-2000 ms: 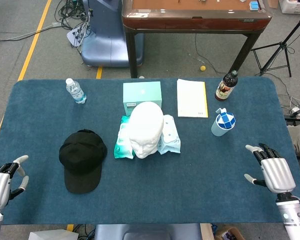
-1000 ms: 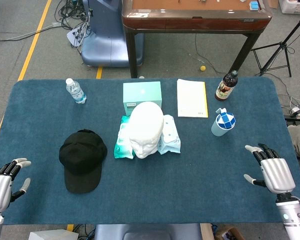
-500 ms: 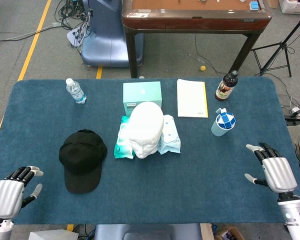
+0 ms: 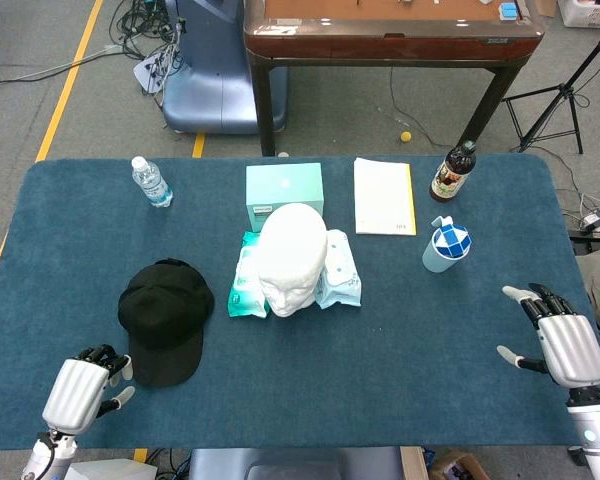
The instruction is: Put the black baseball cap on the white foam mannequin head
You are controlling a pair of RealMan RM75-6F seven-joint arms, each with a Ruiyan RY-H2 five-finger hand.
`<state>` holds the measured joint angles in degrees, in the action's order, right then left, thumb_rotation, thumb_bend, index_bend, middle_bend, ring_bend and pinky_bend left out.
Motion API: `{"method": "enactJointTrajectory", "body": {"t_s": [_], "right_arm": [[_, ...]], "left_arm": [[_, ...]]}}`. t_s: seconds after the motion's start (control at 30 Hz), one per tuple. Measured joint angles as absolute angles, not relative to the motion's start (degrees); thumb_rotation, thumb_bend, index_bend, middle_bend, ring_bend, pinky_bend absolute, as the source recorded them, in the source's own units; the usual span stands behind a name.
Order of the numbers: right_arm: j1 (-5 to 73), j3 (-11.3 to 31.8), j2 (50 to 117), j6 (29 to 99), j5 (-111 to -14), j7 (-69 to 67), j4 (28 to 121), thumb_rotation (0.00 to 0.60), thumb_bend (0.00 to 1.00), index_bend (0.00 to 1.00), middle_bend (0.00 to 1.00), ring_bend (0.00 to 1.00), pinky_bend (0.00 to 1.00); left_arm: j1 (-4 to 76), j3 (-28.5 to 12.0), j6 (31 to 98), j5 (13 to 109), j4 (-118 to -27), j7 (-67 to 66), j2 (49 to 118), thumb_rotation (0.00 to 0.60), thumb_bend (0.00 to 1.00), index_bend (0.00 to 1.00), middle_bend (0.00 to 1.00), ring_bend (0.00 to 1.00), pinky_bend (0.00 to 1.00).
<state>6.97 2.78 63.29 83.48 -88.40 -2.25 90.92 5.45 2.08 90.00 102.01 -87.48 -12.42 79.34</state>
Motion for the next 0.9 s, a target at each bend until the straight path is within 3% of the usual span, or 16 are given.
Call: {"method": "enactJointTrajectory", "body": {"t_s": [0.9], "right_arm": [[6.9,3.3,62.6,83.3,-87.7,-4.5,90.5,0.6,0.0,0.22,0.29,0.16,0.24]], "left_arm": [[6.8,2.8,84.5,97.2,-81.4,-12.7,84.9,0.6,0.02,0.65,0.78,0.46,0.56]]}}
